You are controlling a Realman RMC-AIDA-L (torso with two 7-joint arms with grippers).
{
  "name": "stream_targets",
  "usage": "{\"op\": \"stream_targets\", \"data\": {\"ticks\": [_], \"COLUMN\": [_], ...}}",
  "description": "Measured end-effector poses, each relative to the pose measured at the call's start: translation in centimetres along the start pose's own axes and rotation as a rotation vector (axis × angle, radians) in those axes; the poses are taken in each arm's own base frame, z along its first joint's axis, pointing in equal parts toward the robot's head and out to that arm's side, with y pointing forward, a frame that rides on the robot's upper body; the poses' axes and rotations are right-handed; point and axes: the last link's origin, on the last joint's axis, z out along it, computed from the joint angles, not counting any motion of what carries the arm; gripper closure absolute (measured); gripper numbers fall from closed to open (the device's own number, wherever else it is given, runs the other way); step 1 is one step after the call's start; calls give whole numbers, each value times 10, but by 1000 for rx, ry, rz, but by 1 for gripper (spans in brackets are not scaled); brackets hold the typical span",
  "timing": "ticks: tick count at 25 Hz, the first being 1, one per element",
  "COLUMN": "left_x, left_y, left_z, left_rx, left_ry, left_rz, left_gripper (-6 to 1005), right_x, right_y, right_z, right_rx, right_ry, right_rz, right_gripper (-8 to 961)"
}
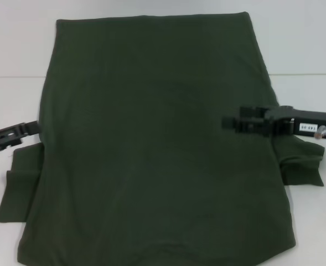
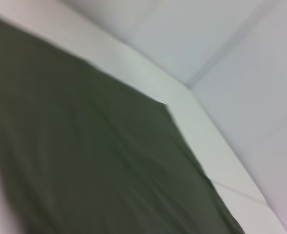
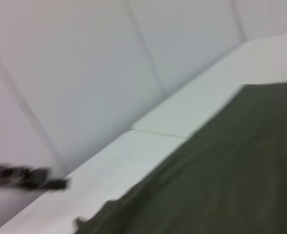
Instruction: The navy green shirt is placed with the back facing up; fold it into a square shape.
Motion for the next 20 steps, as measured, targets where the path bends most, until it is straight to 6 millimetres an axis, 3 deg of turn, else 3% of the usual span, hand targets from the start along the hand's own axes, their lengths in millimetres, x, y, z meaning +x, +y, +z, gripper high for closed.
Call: {"op": "stream_targets", "data": {"ticks": [8, 20], "left_x": [-14, -29], "left_y": [-43, -53], "left_z": [-9, 0], "left_rx": [140, 206], "left_ry": [51, 50], "left_rz": [-231, -75], "left_gripper": [62, 64], "right_x": [-5, -9], "right_y": [-18, -18], "right_z": [-3, -2], "right_rx": [96, 96], "right_ry": [-10, -17], "right_rz": [126, 125], "right_gripper": [36, 36]}}
